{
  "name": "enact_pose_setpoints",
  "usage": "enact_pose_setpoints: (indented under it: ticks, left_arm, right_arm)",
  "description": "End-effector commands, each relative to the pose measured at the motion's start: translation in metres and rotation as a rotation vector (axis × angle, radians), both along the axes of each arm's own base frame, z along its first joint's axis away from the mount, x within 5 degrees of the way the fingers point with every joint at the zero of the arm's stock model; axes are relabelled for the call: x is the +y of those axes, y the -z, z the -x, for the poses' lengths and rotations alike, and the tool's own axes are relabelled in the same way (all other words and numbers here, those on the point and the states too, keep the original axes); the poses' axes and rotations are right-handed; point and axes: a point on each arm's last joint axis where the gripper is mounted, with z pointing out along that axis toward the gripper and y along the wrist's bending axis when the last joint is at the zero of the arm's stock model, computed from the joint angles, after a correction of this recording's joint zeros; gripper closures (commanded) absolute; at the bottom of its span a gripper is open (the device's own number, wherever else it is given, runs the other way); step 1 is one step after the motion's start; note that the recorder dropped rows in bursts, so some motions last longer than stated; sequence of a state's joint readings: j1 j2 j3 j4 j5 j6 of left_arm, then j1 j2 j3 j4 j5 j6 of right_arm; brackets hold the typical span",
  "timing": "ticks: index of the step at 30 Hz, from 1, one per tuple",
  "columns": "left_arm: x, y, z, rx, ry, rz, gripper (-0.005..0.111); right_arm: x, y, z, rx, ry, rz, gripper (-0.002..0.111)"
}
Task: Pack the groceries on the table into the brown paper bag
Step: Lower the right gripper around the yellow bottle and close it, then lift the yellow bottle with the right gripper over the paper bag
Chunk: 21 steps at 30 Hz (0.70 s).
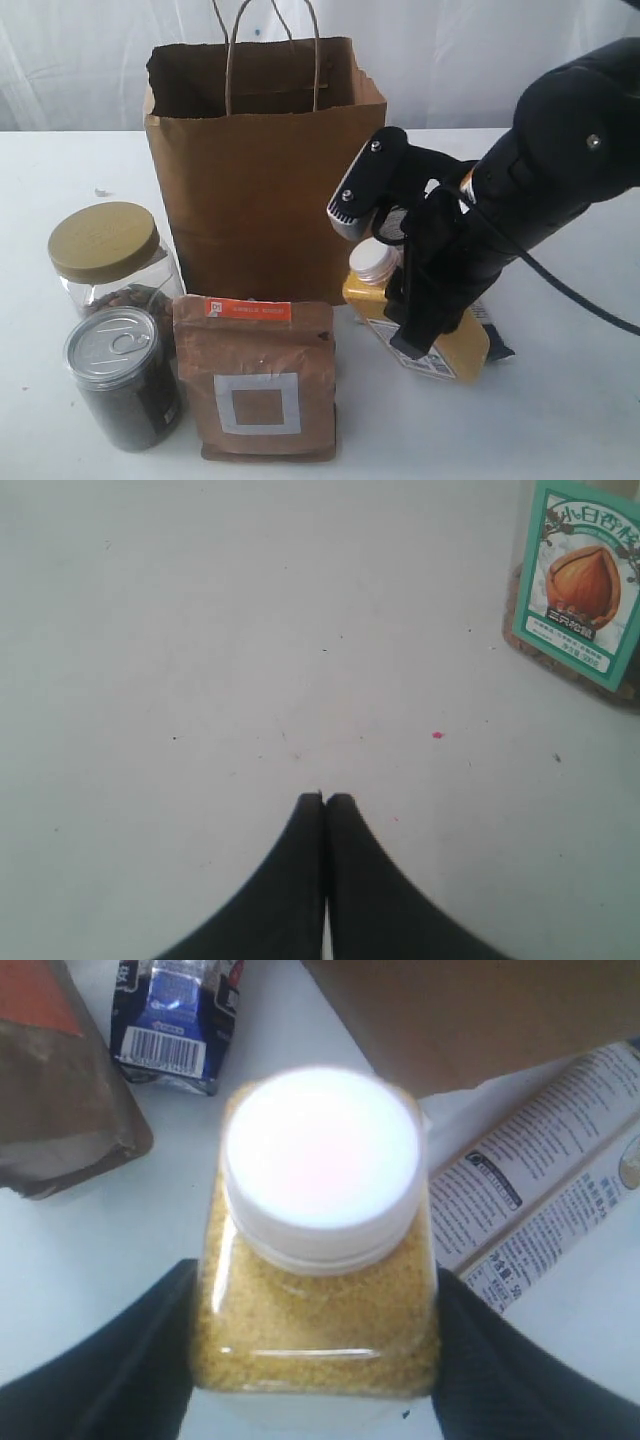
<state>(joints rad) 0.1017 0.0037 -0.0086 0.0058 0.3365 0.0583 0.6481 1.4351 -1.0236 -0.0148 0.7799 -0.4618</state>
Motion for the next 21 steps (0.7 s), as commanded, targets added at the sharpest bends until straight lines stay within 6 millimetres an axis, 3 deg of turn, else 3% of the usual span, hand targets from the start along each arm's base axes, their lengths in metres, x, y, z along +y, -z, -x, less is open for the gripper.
enact_pose_setpoints:
  ticks: [1,13,21]
  left_arm:
    - [-0.001,0.003,0.0,0.009,0.007,0.013,0.107]
    - [-0.001,0.003,0.0,0.009,0.007,0.013,0.107]
    - [-0.001,0.003,0.0,0.009,0.007,0.013,0.107]
  right_arm:
    - [-0.002,-0.019,0.002,-0.075,-0.011,-0.045,0.108]
    - [-0.005,-0.023,0.01,-0.02,0.048,-0.078,0.108]
    - [-0.024,-0.039,0.035,0.016,0.158,-0.127,0.108]
